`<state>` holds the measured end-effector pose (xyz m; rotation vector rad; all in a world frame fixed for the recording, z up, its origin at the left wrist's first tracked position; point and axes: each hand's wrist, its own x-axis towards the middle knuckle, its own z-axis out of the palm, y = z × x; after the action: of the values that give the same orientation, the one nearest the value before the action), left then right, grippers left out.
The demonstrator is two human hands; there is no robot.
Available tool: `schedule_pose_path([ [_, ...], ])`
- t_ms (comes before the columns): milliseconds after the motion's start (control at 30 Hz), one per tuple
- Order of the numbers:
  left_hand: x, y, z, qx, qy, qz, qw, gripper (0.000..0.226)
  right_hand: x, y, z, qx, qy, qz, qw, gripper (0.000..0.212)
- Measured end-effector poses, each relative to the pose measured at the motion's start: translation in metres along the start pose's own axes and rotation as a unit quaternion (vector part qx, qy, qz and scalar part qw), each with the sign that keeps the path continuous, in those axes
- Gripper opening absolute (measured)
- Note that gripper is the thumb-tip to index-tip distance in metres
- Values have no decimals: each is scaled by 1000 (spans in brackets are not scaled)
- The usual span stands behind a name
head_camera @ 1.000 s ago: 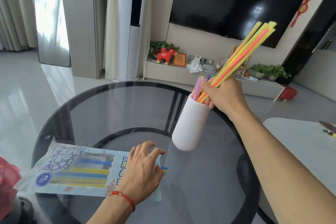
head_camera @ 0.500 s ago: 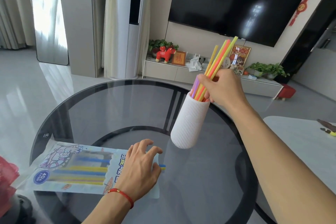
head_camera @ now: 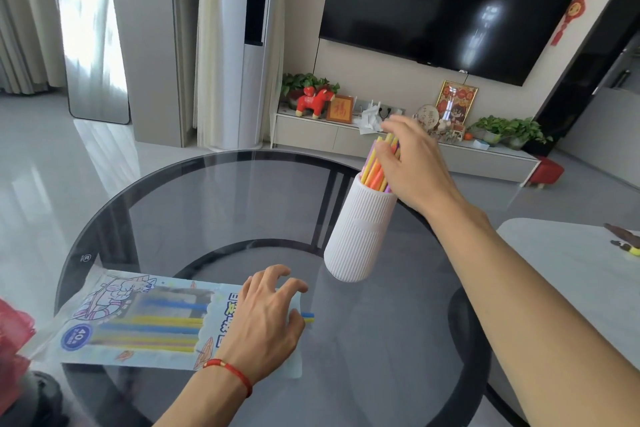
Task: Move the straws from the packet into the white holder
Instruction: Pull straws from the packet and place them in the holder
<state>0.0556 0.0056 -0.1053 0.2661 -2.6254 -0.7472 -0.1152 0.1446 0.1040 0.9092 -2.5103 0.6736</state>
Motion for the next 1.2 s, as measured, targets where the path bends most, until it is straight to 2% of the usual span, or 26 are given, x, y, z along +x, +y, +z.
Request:
schedule_pose_path([
  [167, 0, 1, -1, -4, 3, 6, 1000, 29, -4, 3, 4, 5, 31, -3, 999, 51],
  [267, 1, 4, -6, 4, -6, 14, 1000, 30, -4, 5, 9, -71, -30, -12, 997, 52],
  [333, 1, 5, -13, 29, 4, 38, 999, 36, -6, 5, 11, -76, -29, -23, 996, 52],
  [400, 2, 2, -20, 76, 23, 66, 995, 47, -10, 6, 8, -26, 27, -34, 999, 51],
  [467, 2, -2, -27, 116, 11, 72, 991, 63, -17, 7, 5, 2, 142, -76, 987, 40],
  [533, -1, -7, -31, 158, -62, 40, 985, 94, -35, 8, 6, 22, 255, -139, 957, 24],
  [600, -5, -13, -32, 200, -153, 7, 968, 128, -63, 13, 16, 45, 284, -170, 943, 19],
  [633, -7, -15, -33, 213, -190, 4, 958, 139, -81, 18, 26, 50, 267, -161, 949, 20],
  [700, -9, -17, -34, 228, -233, 19, 945, 149, -119, 31, 50, 66, 184, -95, 976, 24],
  [767, -10, -16, -35, 229, -254, 39, 939, 147, -151, 42, 75, 108, 72, 8, 991, 21],
  [833, -9, -15, -38, 220, -235, 55, 945, 136, -172, 49, 94, 138, -6, 89, 986, 21],
  [900, -7, -12, -40, 231, -189, 74, 952, 120, -180, 47, 109, 180, -86, 146, 969, 27],
  [967, -4, -7, -41, 258, -166, 92, 947, 106, -182, 39, 120, 191, -150, 160, 957, 30],
  [1067, -5, 5, -41, 284, -171, 108, 937, 95, -178, 22, 130, 228, -182, 181, 939, 30],
  [1133, -7, 14, -41, 306, -166, 120, 930, 89, -177, 10, 133, 325, -205, 230, 894, 33],
  [1200, -8, 25, -42, 335, -121, 153, 922, 76, -180, 4, 134, 406, -236, 245, 848, 39],
])
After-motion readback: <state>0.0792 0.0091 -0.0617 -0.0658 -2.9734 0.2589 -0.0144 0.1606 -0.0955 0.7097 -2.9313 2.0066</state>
